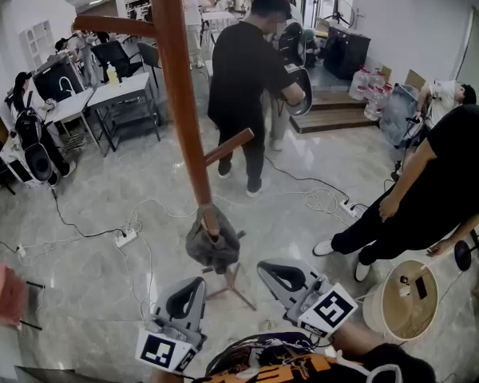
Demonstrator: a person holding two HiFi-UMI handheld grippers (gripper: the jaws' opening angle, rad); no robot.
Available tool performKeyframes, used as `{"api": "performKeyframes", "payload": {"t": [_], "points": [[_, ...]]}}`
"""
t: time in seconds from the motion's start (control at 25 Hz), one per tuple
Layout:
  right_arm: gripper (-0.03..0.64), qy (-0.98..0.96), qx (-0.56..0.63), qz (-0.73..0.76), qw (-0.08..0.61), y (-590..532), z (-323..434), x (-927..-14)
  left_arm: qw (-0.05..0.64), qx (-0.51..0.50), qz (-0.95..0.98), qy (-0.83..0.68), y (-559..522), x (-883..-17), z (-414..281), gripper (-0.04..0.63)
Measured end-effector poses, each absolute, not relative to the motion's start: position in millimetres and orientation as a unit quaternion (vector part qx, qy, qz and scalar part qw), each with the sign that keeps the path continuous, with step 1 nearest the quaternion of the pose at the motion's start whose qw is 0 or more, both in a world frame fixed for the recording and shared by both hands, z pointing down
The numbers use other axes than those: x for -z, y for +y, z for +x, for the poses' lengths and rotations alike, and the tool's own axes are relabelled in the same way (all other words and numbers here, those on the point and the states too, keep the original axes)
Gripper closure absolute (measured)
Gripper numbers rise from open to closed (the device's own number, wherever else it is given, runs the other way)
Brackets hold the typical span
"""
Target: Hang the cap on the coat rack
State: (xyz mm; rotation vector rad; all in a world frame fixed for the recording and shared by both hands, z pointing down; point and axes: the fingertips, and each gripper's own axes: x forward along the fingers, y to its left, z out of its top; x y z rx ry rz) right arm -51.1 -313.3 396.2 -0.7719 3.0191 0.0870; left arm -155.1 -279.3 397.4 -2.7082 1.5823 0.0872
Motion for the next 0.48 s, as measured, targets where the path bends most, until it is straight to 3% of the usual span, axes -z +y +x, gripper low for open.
{"api": "performKeyframes", "payload": {"t": [0.48], "points": [[0.603,0.970,-0.036,-0.240,0.020,-307.6,-54.5,-387.3,0.008,-0.026,-0.863,0.505,-273.7,-393.4,-156.3,0.572]]}}
